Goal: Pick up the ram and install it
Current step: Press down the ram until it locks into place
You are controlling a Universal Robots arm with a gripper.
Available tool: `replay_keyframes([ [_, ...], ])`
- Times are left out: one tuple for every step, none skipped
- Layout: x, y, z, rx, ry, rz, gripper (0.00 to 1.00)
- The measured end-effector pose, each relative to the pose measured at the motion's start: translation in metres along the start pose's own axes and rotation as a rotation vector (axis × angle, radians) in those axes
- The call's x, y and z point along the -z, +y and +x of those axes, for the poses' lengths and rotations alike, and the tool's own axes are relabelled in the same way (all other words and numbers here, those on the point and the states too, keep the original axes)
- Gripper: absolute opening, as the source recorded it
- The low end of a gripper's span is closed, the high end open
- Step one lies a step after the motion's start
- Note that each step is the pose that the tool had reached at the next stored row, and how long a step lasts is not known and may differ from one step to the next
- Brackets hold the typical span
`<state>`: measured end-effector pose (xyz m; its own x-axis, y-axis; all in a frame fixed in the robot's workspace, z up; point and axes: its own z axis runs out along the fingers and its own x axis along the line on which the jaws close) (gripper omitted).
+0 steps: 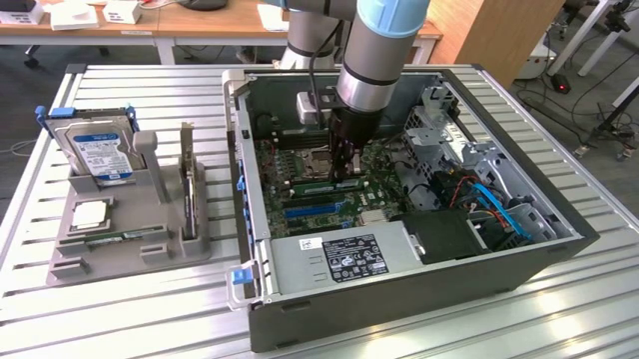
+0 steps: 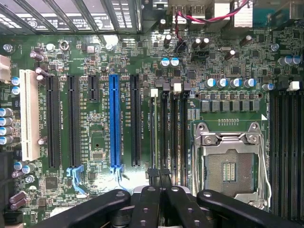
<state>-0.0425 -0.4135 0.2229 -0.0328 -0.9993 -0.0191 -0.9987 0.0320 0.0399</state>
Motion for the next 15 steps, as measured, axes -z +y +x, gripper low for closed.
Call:
replay_keyframes([
  [-0.0001, 0.0000, 0.0000, 0.000, -0.0001, 0.0001, 0.09],
  [-0.0001, 0.0000, 0.0000, 0.000, -0.0001, 0.0001, 0.09],
  [-0.0001, 0.0000, -0.0001, 0.000, -0.0001, 0.0001, 0.09],
  [-0.0001, 0.0000, 0.0000, 0.000, -0.0001, 0.0001, 0.09],
  [-0.0001, 0.0000, 0.0000, 0.000, -0.0002, 0.0001, 0.09],
  [-0.0001, 0.0000, 0.0000, 0.000, -0.0002, 0.0001, 0.09],
  [0.0001, 0.0000, -0.0001, 0.000, -0.0004, 0.0002, 0.09],
  [0.0006, 0.0000, -0.0002, 0.000, -0.0009, 0.0004, 0.09],
  [0.0013, 0.0000, -0.0002, 0.000, -0.0010, 0.0006, 0.09],
  [0.0025, 0.0001, -0.0001, 0.000, -0.0004, 0.0003, 0.09],
  [0.0039, 0.0001, -0.0001, 0.000, -0.0002, 0.0002, 0.09],
  [0.0050, 0.0002, -0.0002, 0.000, -0.0002, 0.0002, 0.09],
  [0.0061, 0.0002, -0.0002, 0.000, -0.0002, 0.0001, 0.09],
  [0.0070, 0.0002, -0.0002, 0.000, -0.0002, 0.0001, 0.09],
  [0.0077, 0.0003, -0.0002, 0.000, -0.0002, 0.0002, 0.09],
])
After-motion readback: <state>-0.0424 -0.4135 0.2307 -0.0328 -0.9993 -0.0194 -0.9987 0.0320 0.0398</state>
